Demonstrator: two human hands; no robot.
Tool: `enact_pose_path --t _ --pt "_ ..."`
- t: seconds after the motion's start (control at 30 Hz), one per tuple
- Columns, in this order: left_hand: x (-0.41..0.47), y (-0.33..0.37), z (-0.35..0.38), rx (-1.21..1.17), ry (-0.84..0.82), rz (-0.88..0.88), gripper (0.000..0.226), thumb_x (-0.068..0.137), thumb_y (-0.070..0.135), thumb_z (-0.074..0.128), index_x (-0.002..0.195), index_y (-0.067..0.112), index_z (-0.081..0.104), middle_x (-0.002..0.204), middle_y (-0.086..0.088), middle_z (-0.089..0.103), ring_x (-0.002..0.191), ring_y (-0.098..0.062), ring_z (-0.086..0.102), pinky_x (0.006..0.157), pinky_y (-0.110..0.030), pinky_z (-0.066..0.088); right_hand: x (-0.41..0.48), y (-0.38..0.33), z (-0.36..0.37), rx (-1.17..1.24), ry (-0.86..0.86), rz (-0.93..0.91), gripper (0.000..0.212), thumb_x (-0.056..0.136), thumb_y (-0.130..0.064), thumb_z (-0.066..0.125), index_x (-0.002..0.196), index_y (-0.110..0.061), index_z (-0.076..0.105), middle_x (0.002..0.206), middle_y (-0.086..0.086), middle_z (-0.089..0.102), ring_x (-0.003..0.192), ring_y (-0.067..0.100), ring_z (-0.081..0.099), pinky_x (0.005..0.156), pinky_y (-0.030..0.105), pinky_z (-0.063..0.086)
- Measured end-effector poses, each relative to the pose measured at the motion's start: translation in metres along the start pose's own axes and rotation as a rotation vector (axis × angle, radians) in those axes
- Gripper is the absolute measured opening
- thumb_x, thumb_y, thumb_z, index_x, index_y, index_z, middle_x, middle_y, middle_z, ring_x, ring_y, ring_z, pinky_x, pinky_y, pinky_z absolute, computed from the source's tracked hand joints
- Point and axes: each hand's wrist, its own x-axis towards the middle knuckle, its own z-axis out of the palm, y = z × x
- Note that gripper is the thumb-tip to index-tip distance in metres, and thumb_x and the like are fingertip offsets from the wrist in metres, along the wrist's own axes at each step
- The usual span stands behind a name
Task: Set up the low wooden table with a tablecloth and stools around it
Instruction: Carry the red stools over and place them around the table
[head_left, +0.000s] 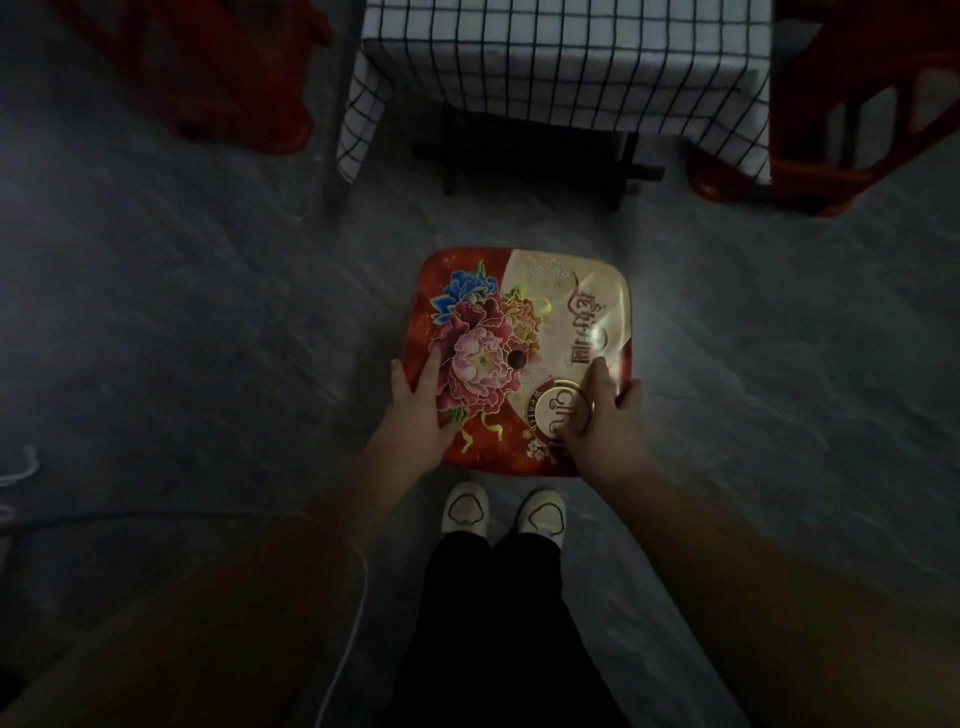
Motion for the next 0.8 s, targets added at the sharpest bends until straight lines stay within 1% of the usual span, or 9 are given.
enact_pose_path --t 0.17,0.27,0.33,0.43,0.5,0.57,0.63,0.7,0.8 --pt "-0.022 -0.020 0.015 -0.016 -0.016 0.020 0.104 0.088 0.027 0.071 0.147 0.056 -0.009 0.162 -0.009 -0.019 0.146 -0.040 0.025 0.115 -0.055 0.033 -0.025 0.015 0.014 0.027 -0.016 0.000 0.094 0.089 -0.028 0.068 0.154 -0.041 0.002 0.161 0.016 0.000 0.136 0.042 0.041 0.111 0.047 0.040" --pt "-0.031 -0.025 0.020 -0.003 -0.054 0.008 0.102 0.089 0.025 0.069 0.148 0.055 -0.009 0.162 -0.009 -0.020 0.146 -0.039 0.027 0.115 -0.054 0.033 -0.034 0.020 0.016 0.059 0.001 0.010 0.076 0.096 -0.034 0.057 0.155 -0.039 0.007 0.160 0.015 0.008 0.134 0.040 0.041 0.108 0.043 0.040" --pt "-0.038 -0.027 0.019 0.011 -0.072 0.001 0.100 0.090 0.022 0.066 0.149 0.052 -0.009 0.162 -0.007 -0.021 0.145 -0.037 0.028 0.115 -0.051 0.034 -0.042 0.019 0.012 0.070 0.017 -0.010 0.060 0.100 -0.041 0.046 0.153 -0.033 0.019 0.153 0.016 0.021 0.127 0.039 0.047 0.102 0.040 0.044" --pt "-0.052 -0.021 0.008 0.026 -0.082 -0.004 0.090 0.092 0.021 0.060 0.154 0.043 0.000 0.164 -0.008 -0.017 0.145 -0.038 0.028 0.116 -0.051 0.033 -0.058 0.009 -0.006 -0.004 0.026 -0.069 0.045 0.099 -0.041 0.045 0.139 -0.022 0.041 0.136 0.015 0.038 0.115 0.036 0.054 0.097 0.039 0.048" --pt "-0.067 -0.008 -0.011 0.070 -0.053 -0.014 0.080 0.093 0.024 0.056 0.156 0.036 0.008 0.165 -0.009 -0.009 0.146 -0.039 0.026 0.115 -0.053 0.032 -0.077 -0.005 -0.029 -0.074 0.007 -0.089 0.044 0.094 -0.037 0.045 0.134 -0.019 0.047 0.131 0.013 0.047 0.113 0.034 0.055 0.096 0.043 0.049" --pt "-0.088 0.010 -0.038 0.129 -0.012 0.013 0.073 0.093 0.027 0.052 0.156 0.029 0.015 0.165 -0.011 0.005 0.146 -0.037 0.023 0.116 -0.054 0.030 -0.104 -0.022 -0.057 -0.176 -0.008 -0.138 0.047 0.089 -0.030 0.050 0.134 -0.018 0.049 0.132 0.011 0.053 0.120 0.033 0.052 0.099 0.044 0.047" --pt "-0.116 0.030 -0.071 0.180 0.022 0.084 0.068 0.094 0.029 0.050 0.155 0.023 0.021 0.162 -0.012 0.019 0.147 -0.034 0.023 0.118 -0.052 0.028 -0.137 -0.039 -0.085 -0.257 0.005 -0.204 0.055 0.087 -0.028 0.055 0.140 -0.018 0.047 0.138 0.009 0.053 0.128 0.029 0.046 0.105 0.045 0.043" --pt "-0.151 0.049 -0.105 0.209 0.062 0.167 0.064 0.094 0.030 0.049 0.153 0.019 0.027 0.157 -0.012 0.031 0.143 -0.032 0.028 0.115 -0.051 0.032 -0.176 -0.060 -0.115 -0.293 0.052 -0.244 0.057 0.088 -0.031 0.055 0.143 -0.020 0.044 0.141 0.005 0.051 0.131 0.026 0.042 0.107 0.044 0.042" --pt "-0.210 0.077 -0.152 0.279 0.145 0.295 0.063 0.094 0.033 0.046 0.152 0.018 0.028 0.156 -0.009 0.034 0.144 -0.030 0.028 0.115 -0.050 0.032 -0.236 -0.089 -0.157 -0.319 0.139 -0.252 0.058 0.092 -0.032 0.052 0.147 -0.022 0.039 0.148 0.003 0.047 0.139 0.027 0.035 0.113 0.043 0.036"
